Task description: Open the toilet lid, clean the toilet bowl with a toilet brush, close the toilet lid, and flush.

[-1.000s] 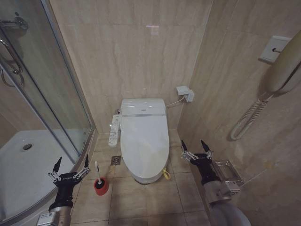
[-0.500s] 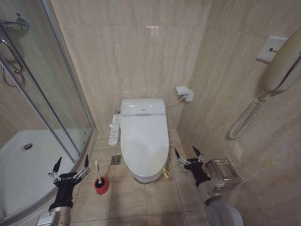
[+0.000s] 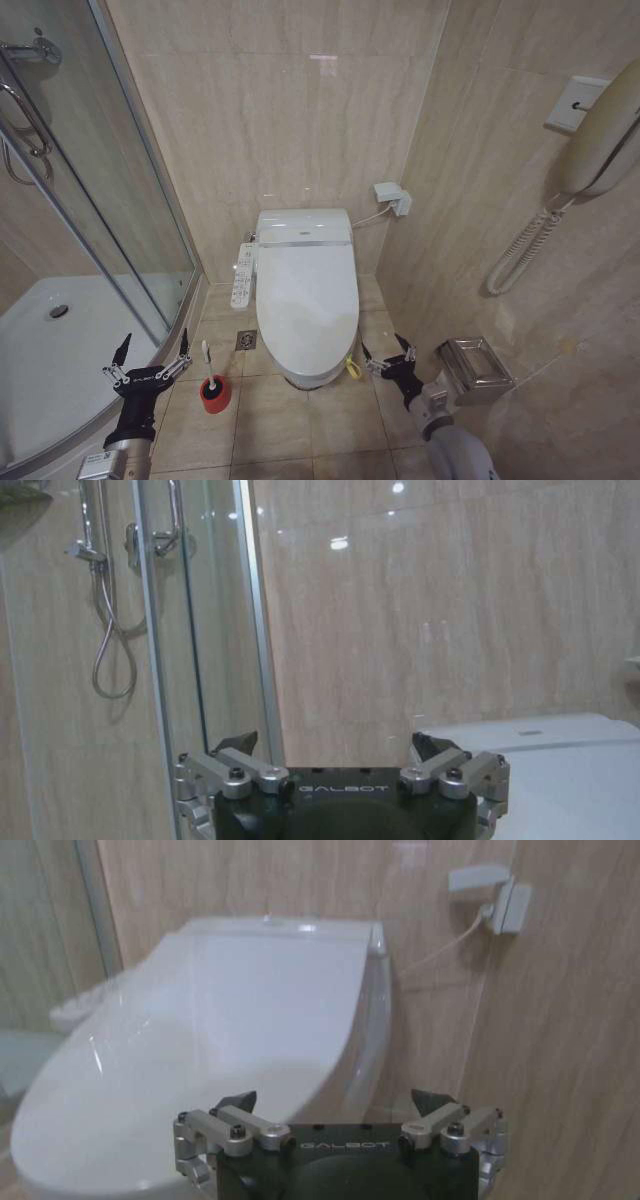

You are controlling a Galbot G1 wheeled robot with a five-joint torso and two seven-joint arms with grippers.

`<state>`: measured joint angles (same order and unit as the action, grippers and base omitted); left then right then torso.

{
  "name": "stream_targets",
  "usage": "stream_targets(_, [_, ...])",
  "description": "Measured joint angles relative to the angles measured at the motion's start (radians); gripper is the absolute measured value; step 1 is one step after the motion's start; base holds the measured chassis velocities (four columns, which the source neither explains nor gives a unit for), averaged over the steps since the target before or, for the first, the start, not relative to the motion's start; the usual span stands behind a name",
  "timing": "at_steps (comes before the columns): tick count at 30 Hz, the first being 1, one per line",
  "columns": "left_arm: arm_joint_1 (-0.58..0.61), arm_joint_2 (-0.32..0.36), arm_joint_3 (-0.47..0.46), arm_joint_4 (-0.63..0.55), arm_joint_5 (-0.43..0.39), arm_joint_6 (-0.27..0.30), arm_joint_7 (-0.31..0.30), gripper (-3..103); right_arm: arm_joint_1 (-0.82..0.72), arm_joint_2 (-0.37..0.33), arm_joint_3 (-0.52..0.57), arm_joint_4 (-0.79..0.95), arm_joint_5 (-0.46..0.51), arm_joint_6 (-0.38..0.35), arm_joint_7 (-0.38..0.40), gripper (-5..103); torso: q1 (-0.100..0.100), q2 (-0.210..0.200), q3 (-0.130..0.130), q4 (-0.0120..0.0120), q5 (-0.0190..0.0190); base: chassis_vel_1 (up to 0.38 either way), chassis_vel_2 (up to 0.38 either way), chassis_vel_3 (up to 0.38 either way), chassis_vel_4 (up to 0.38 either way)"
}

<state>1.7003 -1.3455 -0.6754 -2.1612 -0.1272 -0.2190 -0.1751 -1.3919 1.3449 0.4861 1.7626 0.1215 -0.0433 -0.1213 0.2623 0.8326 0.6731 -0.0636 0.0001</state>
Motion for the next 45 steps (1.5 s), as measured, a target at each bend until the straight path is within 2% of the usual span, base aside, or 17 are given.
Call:
stream_targets(22, [0.000,0.000,0.000,0.000,0.000,0.000,0.000,100,0.111,-0.057,-0.122,-0.221,-0.064,0.012,0.021,100,0.000,0.000,0.000,-0.0001,-0.0001,0.000,0.000,0.000,0.000])
stream_targets(45, [0.000,0.000,0.000,0.000,0.000,0.000,0.000,100,0.202,-0.020,-0.175,-0.377,-0.146,0.035,0.033,100,0.000,0.000,0.000,0.0000,-0.0002,0.000,0.000,0.000,0.000])
